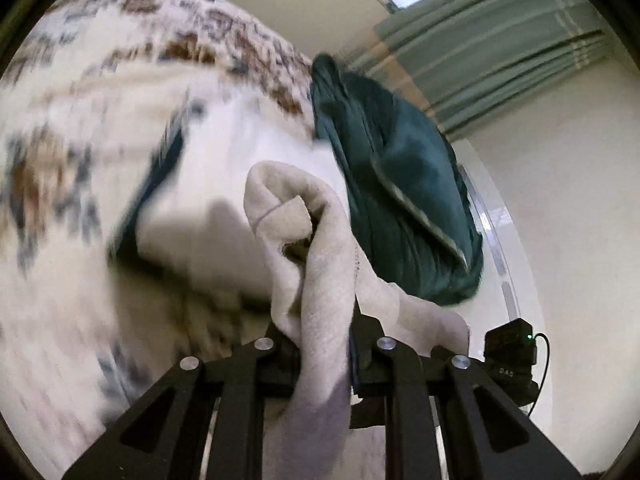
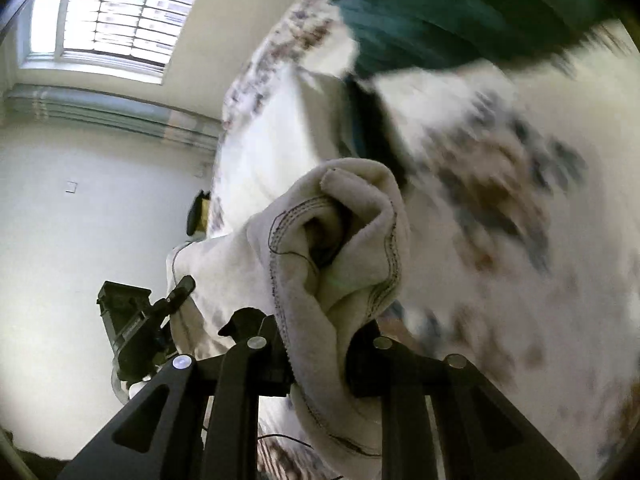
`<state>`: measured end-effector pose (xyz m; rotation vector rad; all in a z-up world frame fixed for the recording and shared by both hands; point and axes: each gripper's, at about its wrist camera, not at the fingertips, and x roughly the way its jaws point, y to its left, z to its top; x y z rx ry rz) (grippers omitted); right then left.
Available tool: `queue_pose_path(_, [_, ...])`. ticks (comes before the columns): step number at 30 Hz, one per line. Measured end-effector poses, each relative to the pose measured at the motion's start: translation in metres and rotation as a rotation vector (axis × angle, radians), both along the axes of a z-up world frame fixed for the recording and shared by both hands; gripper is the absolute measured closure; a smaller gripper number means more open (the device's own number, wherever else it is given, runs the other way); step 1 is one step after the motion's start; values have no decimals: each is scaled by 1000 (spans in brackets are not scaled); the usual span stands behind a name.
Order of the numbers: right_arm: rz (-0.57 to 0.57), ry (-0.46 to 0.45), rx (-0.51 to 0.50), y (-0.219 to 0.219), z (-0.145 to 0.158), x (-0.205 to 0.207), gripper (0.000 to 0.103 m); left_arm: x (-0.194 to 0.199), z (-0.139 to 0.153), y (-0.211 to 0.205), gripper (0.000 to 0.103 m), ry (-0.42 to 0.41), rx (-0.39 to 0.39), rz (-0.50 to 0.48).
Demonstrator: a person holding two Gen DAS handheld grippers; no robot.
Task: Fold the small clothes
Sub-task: 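Lift the folded shirt with both grippers and place it on the clothes stack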
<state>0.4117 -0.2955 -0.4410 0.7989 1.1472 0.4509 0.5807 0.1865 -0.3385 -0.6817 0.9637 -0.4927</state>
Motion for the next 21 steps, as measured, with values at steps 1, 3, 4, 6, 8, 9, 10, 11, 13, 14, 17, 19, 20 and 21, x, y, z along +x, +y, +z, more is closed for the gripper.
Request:
queue_pose_path(1, [-1, -15, 2, 9, 5, 22, 84, 17, 3, 5, 88, -6, 0, 1])
queue_pose_path(3, [-2, -41, 3, 28, 12, 71, 84, 67, 6, 21, 88, -13, 29, 14])
queue_pose_path(4, [-7, -48, 5, 35, 13, 93, 84, 81, 4, 26, 88, -12, 32, 12])
queue_pose_path(6, [-10, -44, 8, 45, 9, 137, 84, 122, -11, 35, 87, 28, 51, 20])
queue_pose_path(8, [-13, -29, -25, 55, 1, 175, 84, 152, -36, 39, 83, 98, 77, 16])
queue_pose_path(9, [-17, -15, -45, 58, -4, 191, 84, 155, -45, 39, 82, 122, 95, 16])
queue_pose_path(10, [-23, 3, -74, 60, -12, 207, 84, 162, -54, 40, 81, 143, 104, 15])
queue_pose_path(11, [-21, 15, -89, 61, -17, 215, 84, 167, -61, 42, 78, 156, 99, 13])
queue_pose_path(13, [-28, 40, -110, 61, -26, 224, 82, 169, -61, 42, 73, 150, 130, 8])
queue_pose_path(14, [-33, 50, -122, 60, -28, 227, 79, 168, -57, 40, 63, 141, 159, 11])
queue_pose_path(17, [-67, 48, -283, 62, -19, 225, 47, 158, -42, 33, 24, 120, 325, 52])
queue_pose_path(19, [-88, 24, -442, 71, -3, 217, 38, 149, -33, 26, 14, 92, 419, 72])
queue_pose_path(20, [-103, 12, -547, 78, 7, 210, 35, 142, -29, 21, 10, 84, 456, 77])
queue_pose_path(21, [-112, 1, -619, 84, 12, 206, 32, 136, -26, 17, 7, 80, 498, 84])
